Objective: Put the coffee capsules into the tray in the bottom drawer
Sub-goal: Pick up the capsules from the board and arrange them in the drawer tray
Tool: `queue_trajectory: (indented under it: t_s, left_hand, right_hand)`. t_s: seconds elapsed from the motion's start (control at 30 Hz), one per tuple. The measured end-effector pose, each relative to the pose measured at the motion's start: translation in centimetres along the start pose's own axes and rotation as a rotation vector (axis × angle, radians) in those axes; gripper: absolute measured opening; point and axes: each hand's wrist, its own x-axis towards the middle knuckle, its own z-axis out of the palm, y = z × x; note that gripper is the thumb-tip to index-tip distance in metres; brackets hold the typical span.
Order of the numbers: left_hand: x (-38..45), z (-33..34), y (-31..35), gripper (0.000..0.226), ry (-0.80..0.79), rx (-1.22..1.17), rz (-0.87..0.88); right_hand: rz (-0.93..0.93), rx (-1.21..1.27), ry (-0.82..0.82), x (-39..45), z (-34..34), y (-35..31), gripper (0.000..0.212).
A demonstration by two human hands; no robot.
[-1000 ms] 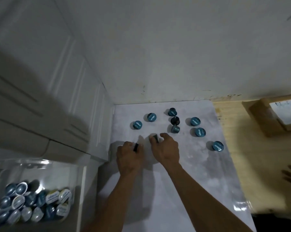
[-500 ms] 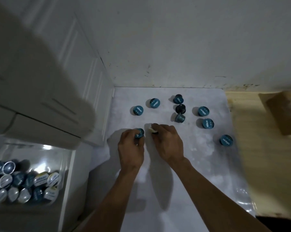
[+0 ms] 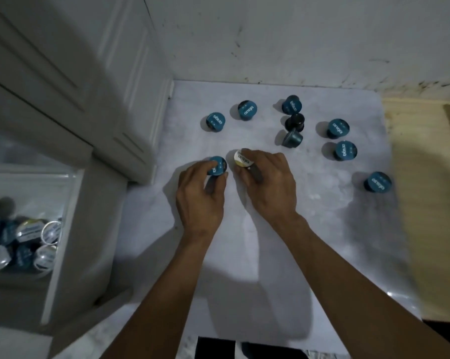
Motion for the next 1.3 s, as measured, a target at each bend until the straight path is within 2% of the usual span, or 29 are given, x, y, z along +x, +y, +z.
queue_trajectory:
  t_s: [0.17,0.3,0.8,1.0,1.3]
  left_hand:
    - [-0.4,-0.8,0.3,0.026,0.037,-0.117,-0.056]
    - [-1.3,-3.2,1.7,0.024,0.051,-0.153,-0.055]
    - [-1.9,-19.6,9.3,0.021,0.104,-0.162,-0.012]
    - [-1.0,-28.8,6.6,0.026,0.063,-0.158,-0.011]
    - [1.4,-42.0,-2.9,0.025,-0.082,-0.082,-0.048]
  right_hand:
    - [0.102,0.093,-0.025,-0.5,-1.6,-1.1,0.030]
    - [0.104,0.174,-0.010,-1.7,-3.6,-2.9,0.029]
    - [0.080,0.397,0.030,-3.4,-12.1,-16.2,0.028]
    - [0.042,0.430,-0.001,-4.4,-11.1,-23.9,0.029]
    - [0.152,0.443,-0.084,-8.2,-4.4,-33.9,0.022]
